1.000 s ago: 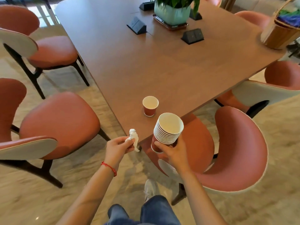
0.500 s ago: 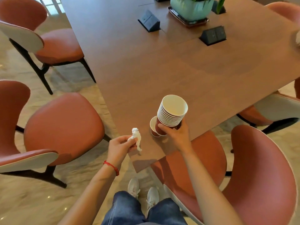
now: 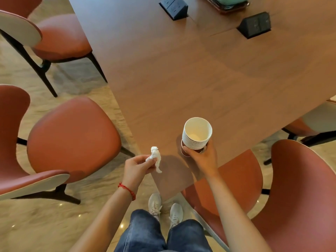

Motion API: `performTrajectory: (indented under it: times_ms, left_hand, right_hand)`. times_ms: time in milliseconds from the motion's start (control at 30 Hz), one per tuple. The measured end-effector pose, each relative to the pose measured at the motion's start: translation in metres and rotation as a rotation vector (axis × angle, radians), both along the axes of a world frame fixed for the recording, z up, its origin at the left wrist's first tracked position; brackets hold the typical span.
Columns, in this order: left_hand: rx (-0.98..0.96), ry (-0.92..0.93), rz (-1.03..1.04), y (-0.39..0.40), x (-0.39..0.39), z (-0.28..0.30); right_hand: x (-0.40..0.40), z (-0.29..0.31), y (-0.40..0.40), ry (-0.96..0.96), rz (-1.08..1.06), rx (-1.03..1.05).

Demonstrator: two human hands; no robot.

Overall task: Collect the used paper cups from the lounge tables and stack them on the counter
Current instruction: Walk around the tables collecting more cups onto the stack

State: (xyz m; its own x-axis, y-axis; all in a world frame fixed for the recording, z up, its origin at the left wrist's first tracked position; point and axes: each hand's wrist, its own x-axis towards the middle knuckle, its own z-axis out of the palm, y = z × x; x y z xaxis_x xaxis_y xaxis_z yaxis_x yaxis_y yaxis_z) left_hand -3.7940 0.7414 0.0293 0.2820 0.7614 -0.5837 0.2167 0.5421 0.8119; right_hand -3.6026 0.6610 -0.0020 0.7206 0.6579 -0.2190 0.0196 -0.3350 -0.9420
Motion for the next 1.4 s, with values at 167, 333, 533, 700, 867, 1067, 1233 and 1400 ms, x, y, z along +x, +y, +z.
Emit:
performTrajectory:
  times_ms: [167,333,533,700,867,1067,1233,1400]
  left_hand:
    - [-0.024,0.000,-0.003,0.005,-0.004,-0.006]
    - [-0.047,-0.015,0.000,0.008,-0.005,-0.009]
    - [-0.046,-0.032,0.012,0.009,-0.007,-0.009]
    - [-0.025,-0.038,0.060,0.009,-0.014,-0.004]
    - [0.011,-0.036,0.143,-0.004,-0.028,0.003]
    - [0.060,-0.039,0.346,-0.044,-0.049,0.012]
    - [0.087,-0.062,0.577,-0.096,-0.075,0.022]
    - [0.099,-0.048,0.817,-0.152,-0.112,0.029]
  right_hand:
    - [-0.006,-0.021,-0.005,0.020,-0.026,-0.042]
    - [-0.013,-0.032,-0.005,0.048,-0.065,-0.084]
    - [-0.018,-0.028,0.003,0.003,-0.087,-0.056]
    - [-0.025,-0.018,0.001,0.013,-0.039,0.007]
    - [-0.030,-0.007,-0.007,0.044,0.123,0.034]
    - [-0.039,0.003,-0.023,0.078,0.377,0.061]
    - [-0.057,0.015,-0.035,0.061,0.576,0.061]
    - [-0.093,0.031,-0.042,0.068,0.804,0.074]
